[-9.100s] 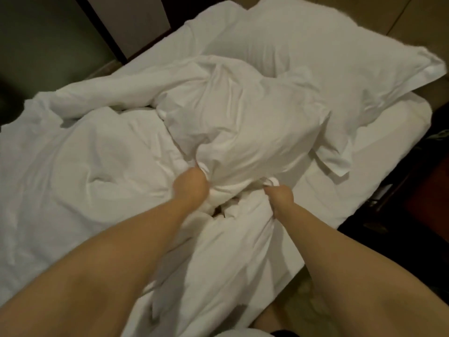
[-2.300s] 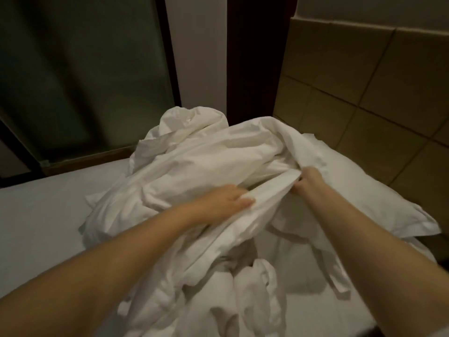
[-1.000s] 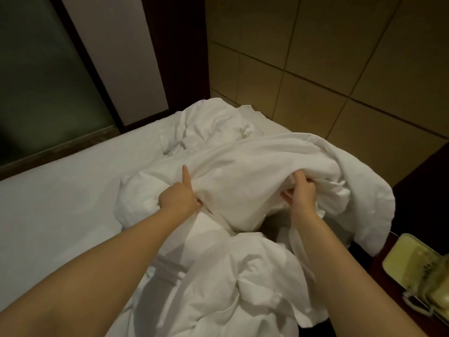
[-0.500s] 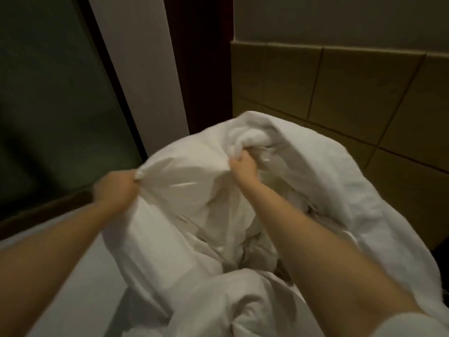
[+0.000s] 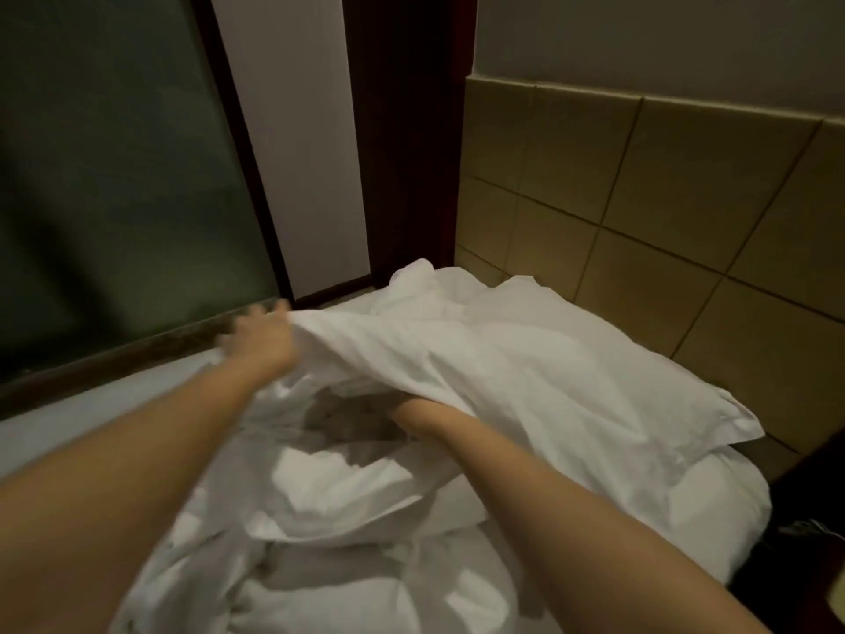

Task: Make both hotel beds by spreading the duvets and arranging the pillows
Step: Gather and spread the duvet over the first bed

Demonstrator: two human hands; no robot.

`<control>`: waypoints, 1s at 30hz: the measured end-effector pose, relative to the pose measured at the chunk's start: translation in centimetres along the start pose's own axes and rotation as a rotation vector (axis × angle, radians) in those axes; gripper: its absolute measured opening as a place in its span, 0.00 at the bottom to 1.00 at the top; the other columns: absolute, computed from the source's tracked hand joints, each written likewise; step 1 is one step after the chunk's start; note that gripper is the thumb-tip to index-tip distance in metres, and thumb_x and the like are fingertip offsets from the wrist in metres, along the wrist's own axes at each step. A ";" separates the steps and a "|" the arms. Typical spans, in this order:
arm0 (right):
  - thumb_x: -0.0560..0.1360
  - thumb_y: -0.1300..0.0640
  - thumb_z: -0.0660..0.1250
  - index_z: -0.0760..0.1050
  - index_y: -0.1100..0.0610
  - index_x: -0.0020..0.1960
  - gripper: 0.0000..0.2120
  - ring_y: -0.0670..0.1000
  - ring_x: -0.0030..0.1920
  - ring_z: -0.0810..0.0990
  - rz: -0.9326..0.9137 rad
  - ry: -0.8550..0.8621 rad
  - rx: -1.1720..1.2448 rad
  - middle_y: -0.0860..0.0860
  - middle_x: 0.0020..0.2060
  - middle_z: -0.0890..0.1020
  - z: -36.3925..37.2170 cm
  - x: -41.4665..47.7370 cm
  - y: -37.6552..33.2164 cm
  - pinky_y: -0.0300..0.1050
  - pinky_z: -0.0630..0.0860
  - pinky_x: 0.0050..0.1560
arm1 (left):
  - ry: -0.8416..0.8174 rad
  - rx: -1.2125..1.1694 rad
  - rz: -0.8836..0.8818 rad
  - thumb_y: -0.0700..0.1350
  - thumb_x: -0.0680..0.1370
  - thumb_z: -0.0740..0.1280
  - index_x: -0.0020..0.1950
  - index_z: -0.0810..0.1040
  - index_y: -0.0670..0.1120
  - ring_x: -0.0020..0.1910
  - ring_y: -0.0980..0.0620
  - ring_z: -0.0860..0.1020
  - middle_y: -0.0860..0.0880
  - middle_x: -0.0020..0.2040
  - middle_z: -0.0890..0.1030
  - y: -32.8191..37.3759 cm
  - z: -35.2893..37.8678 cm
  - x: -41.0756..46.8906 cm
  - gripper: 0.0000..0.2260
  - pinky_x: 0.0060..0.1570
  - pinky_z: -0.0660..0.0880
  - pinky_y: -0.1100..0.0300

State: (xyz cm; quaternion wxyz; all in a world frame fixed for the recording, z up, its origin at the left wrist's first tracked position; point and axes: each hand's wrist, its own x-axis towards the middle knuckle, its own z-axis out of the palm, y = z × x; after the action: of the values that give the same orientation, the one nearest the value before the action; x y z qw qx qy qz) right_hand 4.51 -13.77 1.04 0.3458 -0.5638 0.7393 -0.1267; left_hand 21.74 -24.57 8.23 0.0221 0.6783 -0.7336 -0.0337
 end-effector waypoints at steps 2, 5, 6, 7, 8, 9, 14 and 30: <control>0.81 0.55 0.58 0.60 0.55 0.76 0.24 0.55 0.73 0.60 -0.032 -0.026 0.009 0.56 0.74 0.61 1.5 -0.7 0.1 0.46 0.57 0.71 | -0.097 -0.013 0.170 0.54 0.77 0.62 0.77 0.49 0.54 0.72 0.39 0.59 0.43 0.75 0.56 3.7 2.9 -1.7 0.32 0.70 0.57 0.42; 0.78 0.58 0.61 0.67 0.57 0.72 0.23 0.57 0.69 0.66 -0.108 0.021 0.105 0.58 0.71 0.68 2.0 -2.4 0.9 0.48 0.63 0.69 | -0.051 -0.046 0.405 0.53 0.77 0.63 0.77 0.41 0.55 0.75 0.42 0.50 0.45 0.77 0.48 7.3 5.1 -5.0 0.37 0.72 0.53 0.43; 0.77 0.58 0.62 0.69 0.58 0.71 0.22 0.57 0.67 0.68 -0.121 0.058 0.109 0.59 0.69 0.71 1.7 -3.4 1.3 0.48 0.65 0.68 | -0.037 -0.053 0.476 0.51 0.76 0.64 0.77 0.40 0.57 0.76 0.43 0.47 0.47 0.78 0.46 8.2 5.2 -6.0 0.39 0.73 0.50 0.42; 0.76 0.59 0.63 0.71 0.58 0.69 0.21 0.58 0.65 0.71 -0.142 0.088 0.102 0.59 0.65 0.74 1.3 -4.2 2.0 0.47 0.67 0.65 | -0.049 -0.038 0.543 0.49 0.75 0.66 0.76 0.38 0.58 0.76 0.44 0.44 0.48 0.78 0.44 8.9 5.2 -7.0 0.41 0.73 0.46 0.41; 0.75 0.60 0.63 0.74 0.59 0.65 0.19 0.58 0.61 0.74 -0.145 0.124 0.101 0.59 0.61 0.77 0.5 -5.4 2.7 0.45 0.70 0.60 | -0.064 0.000 0.623 0.47 0.74 0.67 0.76 0.37 0.59 0.76 0.46 0.42 0.49 0.78 0.42 9.7 5.1 -7.8 0.44 0.72 0.43 0.40; 0.74 0.62 0.63 0.77 0.60 0.60 0.16 0.57 0.57 0.77 -0.146 0.176 0.116 0.59 0.56 0.80 -0.3 -6.4 3.5 0.43 0.72 0.53 | -0.055 0.051 0.714 0.46 0.74 0.67 0.75 0.36 0.60 0.76 0.47 0.40 0.50 0.78 0.41 10.6 4.9 -8.8 0.45 0.72 0.41 0.40; 0.74 0.60 0.62 0.80 0.57 0.53 0.11 0.57 0.50 0.80 0.050 0.608 0.064 0.56 0.50 0.83 -5.1 -8.4 10.0 0.43 0.71 0.44 | 0.122 0.144 1.045 0.49 0.79 0.60 0.77 0.47 0.59 0.75 0.49 0.54 0.51 0.73 0.62 17.8 5.3 -11.8 0.30 0.72 0.45 0.42; 0.73 0.35 0.65 0.48 0.59 0.77 0.46 0.60 0.72 0.64 0.403 0.073 0.409 0.58 0.74 0.62 -9.1 -0.5 27.5 0.52 0.64 0.68 | -0.128 0.448 0.748 0.49 0.77 0.64 0.67 0.68 0.53 0.64 0.44 0.65 0.47 0.64 0.68 28.3 13.6 -8.7 0.19 0.61 0.62 0.46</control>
State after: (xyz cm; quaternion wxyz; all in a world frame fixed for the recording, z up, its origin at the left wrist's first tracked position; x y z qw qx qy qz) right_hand -21.88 -5.96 -8.05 0.4439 -0.3190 0.8074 -0.2220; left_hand -6.75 -13.42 -2.97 -0.1601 0.3505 -0.9179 0.0945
